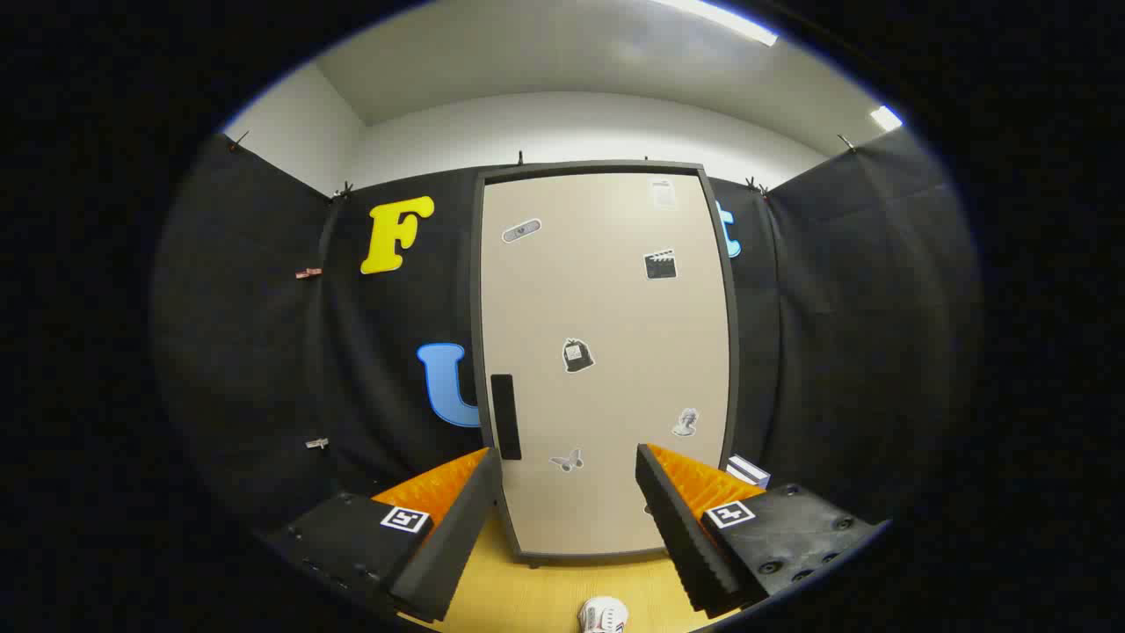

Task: Open the shoe cabinet door, grab the shoes and put them into the shoe cabinet, then close the shoe cabinet door.

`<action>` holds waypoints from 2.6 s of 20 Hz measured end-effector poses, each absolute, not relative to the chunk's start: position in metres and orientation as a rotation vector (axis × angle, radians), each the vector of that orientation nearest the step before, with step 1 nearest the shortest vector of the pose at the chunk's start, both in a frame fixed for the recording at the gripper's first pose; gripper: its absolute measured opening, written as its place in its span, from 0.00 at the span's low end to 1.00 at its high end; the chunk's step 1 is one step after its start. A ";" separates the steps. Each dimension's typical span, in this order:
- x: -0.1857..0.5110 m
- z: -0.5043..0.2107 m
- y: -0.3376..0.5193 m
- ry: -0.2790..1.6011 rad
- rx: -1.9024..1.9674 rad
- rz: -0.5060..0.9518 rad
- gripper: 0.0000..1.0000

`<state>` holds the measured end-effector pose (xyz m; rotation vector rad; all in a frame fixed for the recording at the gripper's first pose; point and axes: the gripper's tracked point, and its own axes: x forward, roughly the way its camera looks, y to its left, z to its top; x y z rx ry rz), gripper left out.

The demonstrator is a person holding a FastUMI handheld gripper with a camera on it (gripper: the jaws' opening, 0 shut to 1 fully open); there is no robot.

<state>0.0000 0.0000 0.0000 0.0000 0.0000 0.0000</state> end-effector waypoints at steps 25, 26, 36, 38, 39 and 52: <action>0.028 -0.011 -0.003 0.029 -0.019 0.075 0.98; 0.032 -0.012 0.000 0.033 -0.021 0.076 0.98; 0.118 -0.042 0.054 0.055 0.014 0.033 0.98; 0.140 -0.048 0.061 0.051 0.024 0.008 0.98; 0.150 -0.050 0.062 0.049 0.029 -0.009 0.98; 0.226 -0.072 0.068 0.042 0.029 -0.109 0.90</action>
